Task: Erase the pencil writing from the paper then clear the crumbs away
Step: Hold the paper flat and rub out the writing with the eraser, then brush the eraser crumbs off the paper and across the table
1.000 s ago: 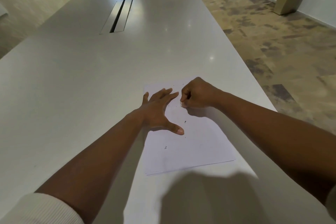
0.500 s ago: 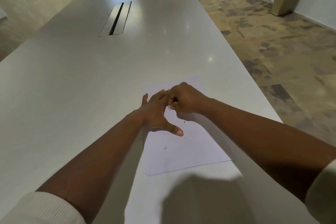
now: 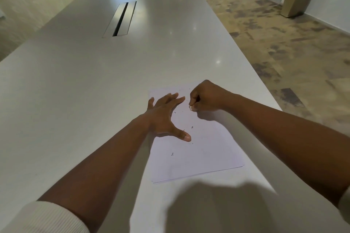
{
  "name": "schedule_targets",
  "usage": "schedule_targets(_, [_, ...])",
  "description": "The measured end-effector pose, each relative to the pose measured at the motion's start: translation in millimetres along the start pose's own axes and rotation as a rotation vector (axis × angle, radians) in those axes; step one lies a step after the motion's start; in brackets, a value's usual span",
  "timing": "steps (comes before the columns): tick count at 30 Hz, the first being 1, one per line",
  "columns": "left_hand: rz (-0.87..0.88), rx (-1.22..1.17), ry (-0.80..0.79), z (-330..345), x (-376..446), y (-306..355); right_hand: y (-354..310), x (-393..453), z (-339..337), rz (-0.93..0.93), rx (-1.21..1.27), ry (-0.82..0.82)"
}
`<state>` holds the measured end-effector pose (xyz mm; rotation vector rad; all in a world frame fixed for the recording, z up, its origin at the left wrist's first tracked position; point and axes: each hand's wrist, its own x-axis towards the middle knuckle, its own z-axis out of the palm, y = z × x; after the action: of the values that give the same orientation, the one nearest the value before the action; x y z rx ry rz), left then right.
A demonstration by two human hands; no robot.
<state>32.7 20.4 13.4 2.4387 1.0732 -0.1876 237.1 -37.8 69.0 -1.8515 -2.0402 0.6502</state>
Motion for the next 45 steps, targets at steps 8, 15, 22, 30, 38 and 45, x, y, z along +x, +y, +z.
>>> schedule_targets(8, [0.008, 0.001, -0.003, -0.8, -0.3, 0.6, -15.6, -4.7, 3.4, -0.028, -0.049, -0.255])
schedule_targets(15, [0.013, 0.011, -0.044, -3.3, -0.8, 2.5, -15.2, -8.2, 8.3, -0.025, -0.002, -0.084])
schedule_targets(22, [0.000, 0.020, -0.159, -19.1, -1.5, 4.2, -14.8, -8.7, 11.9, -0.021, 0.019, -0.053])
schedule_targets(30, [-0.018, 0.040, -0.177, -18.2, 1.1, 5.6, -16.0, -11.7, 13.5, -0.044, 0.034, -0.102])
schedule_targets(38, [-0.004, 0.078, -0.151, -14.6, 4.6, 0.9, -31.9, -26.0, 31.0, -0.131, 0.094, -0.399])
schedule_targets(45, [0.001, 0.088, -0.151, -15.5, 2.8, 0.0, -6.3, -15.6, 13.7, -0.014, 0.143, -0.101])
